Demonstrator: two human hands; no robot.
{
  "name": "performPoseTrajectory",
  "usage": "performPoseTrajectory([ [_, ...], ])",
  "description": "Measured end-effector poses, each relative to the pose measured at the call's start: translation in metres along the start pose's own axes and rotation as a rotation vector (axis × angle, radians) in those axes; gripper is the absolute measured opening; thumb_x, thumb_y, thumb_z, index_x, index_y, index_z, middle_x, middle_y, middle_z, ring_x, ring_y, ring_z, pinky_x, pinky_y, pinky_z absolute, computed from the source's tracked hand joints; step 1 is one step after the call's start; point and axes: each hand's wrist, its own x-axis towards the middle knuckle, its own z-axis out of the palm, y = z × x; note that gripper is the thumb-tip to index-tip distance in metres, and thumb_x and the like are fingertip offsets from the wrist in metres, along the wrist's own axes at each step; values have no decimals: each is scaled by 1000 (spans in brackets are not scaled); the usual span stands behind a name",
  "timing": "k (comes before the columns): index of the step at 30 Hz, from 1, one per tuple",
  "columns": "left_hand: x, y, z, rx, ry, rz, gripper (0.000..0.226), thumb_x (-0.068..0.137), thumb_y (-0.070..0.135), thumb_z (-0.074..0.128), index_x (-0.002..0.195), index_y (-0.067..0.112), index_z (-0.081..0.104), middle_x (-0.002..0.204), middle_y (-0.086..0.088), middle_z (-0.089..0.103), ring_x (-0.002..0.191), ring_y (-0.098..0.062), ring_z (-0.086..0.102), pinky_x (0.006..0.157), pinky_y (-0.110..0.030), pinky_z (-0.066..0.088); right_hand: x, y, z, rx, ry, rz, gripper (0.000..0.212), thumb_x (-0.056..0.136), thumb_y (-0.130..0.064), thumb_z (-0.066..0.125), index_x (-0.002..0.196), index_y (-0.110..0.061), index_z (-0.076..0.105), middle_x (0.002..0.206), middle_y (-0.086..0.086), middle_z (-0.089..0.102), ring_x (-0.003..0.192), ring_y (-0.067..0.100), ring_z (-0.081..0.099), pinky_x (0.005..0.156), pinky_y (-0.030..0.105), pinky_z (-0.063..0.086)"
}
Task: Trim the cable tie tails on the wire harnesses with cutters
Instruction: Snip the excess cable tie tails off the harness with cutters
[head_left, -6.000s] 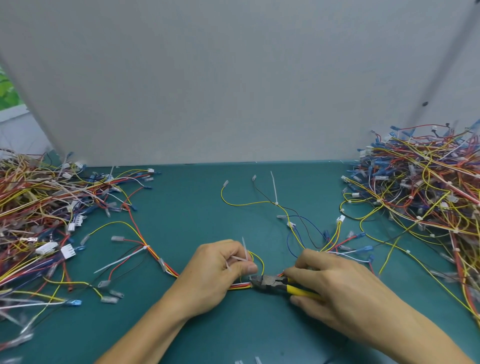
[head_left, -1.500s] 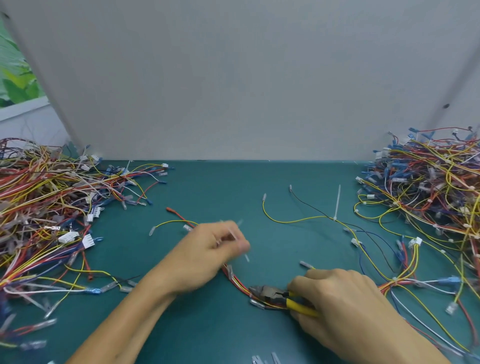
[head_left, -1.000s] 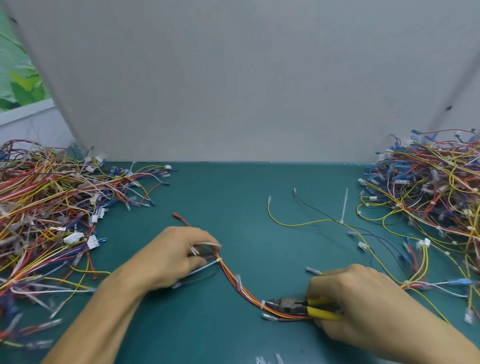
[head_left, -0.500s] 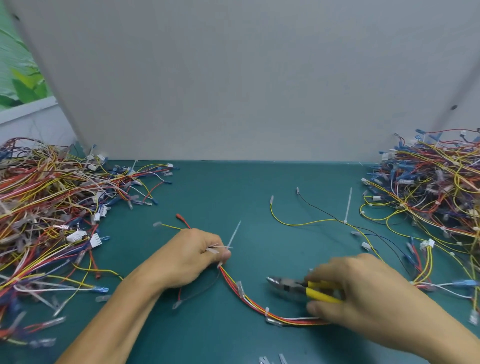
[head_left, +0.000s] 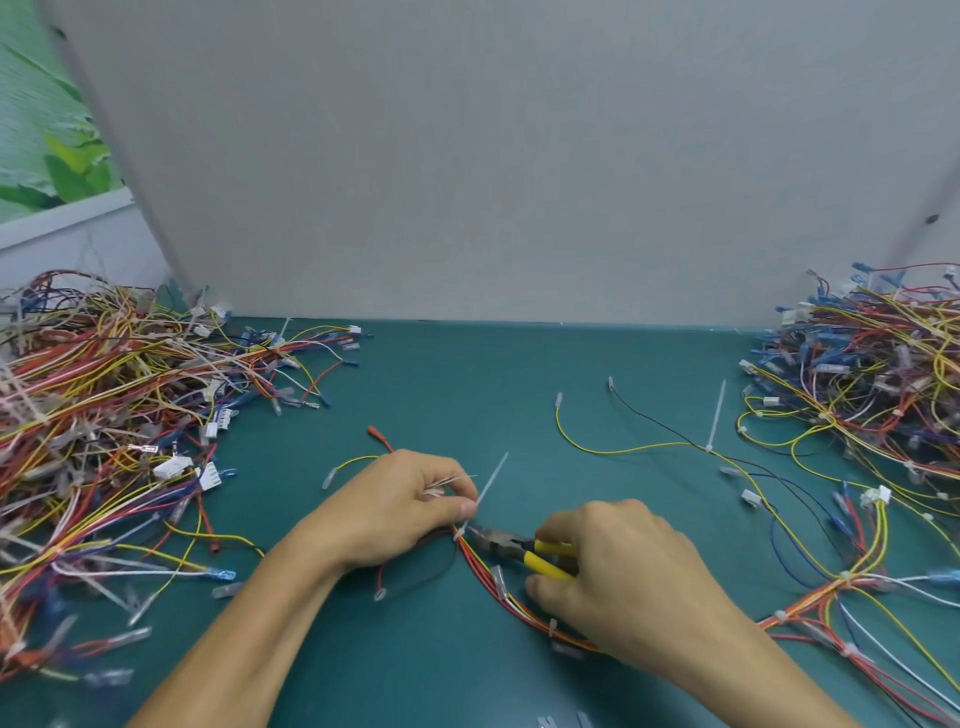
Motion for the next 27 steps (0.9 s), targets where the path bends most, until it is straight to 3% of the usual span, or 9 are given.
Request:
performPoseTrajectory([
  [11, 0, -2, 1, -96, -33, 22, 5, 86, 28, 67, 81, 30, 65, 55, 7, 45, 52, -5, 36, 49, -18, 28, 2, -9, 2, 2, -17, -4, 26, 79, -44, 53, 88, -19, 57, 66, -1, 45, 73, 32, 49, 59, 31, 40],
  [15, 0, -2, 3, -96, -13, 20, 8, 84, 25, 68, 78, 29, 66, 60, -4, 55, 56, -8, 42, 57, -25, 33, 0, -9, 1, 18, -30, -30, 29, 81, -44, 52, 83, -15, 55, 66, 0, 43, 71, 31, 48, 55, 31, 38],
  [17, -1, -2, 4, -111, 1, 10, 12, 84, 21, 68, 75, 30, 65, 66, -8, 63, 57, -7, 45, 59, -22, 35, -1, -10, 2, 17, -29, -69, 30, 83, -44, 50, 80, -14, 51, 68, -1, 42, 71, 29, 46, 52, 30, 33],
  [23, -3, -3, 9, -190, 60, -31, 18, 82, 13, 69, 68, 24, 65, 59, 5, 60, 56, -8, 48, 58, -21, 37, -7, -12, 10, -45, -6, -147, 24, 94, -45, 41, 85, -24, 47, 87, -4, 39, 75, 27, 39, 59, 35, 26],
  [27, -3, -2, 9, -209, 37, -14, 16, 82, 11, 68, 69, 18, 64, 58, 5, 59, 55, -9, 46, 57, -21, 35, -5, -10, 14, -118, 7, -188, 26, 97, -44, 36, 96, -23, 51, 91, -2, 40, 87, 32, 52, 60, 35, 25],
])
